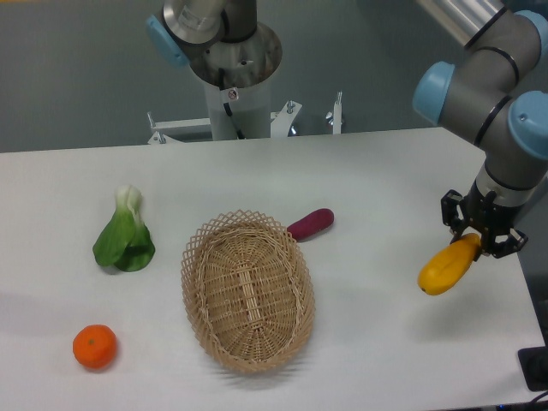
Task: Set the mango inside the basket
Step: 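Lift the yellow mango held in the gripper off the table, then carry the mango over the wicker basket and lower it inside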
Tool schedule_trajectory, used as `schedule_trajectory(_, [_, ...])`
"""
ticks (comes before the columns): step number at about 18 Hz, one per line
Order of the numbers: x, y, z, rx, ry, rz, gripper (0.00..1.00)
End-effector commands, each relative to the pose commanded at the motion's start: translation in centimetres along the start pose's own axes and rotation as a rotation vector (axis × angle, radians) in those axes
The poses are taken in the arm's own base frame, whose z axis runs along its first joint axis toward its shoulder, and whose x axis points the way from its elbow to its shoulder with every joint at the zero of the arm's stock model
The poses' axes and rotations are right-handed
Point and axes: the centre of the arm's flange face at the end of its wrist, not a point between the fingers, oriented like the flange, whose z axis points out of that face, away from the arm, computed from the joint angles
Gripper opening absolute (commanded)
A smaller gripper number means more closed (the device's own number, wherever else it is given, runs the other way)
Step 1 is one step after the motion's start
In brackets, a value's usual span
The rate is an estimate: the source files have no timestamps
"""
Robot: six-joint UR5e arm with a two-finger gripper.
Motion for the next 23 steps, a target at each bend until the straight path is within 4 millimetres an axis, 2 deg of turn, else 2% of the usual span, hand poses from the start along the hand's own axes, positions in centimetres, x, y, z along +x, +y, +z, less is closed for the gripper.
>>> schedule_trajectory(10, [0.0,-0.1,0.0,0.0,0.002,-0.002,0.13])
schedule_trajectory(14, [0.6,-1.1,0.5,0.004,0.014,-0.006,0.14])
schedule_trajectory(17, [2.1,-4.2,0.8,0.009,0.028,-0.001,0.14])
schedule_trajectory(19, [4.0,-6.7,1.2,0.01,0.044,-0.011,0.14])
schedule_trajectory(23, [9.2,-14.0,1.1,0.018,0.047,0.019,0.14])
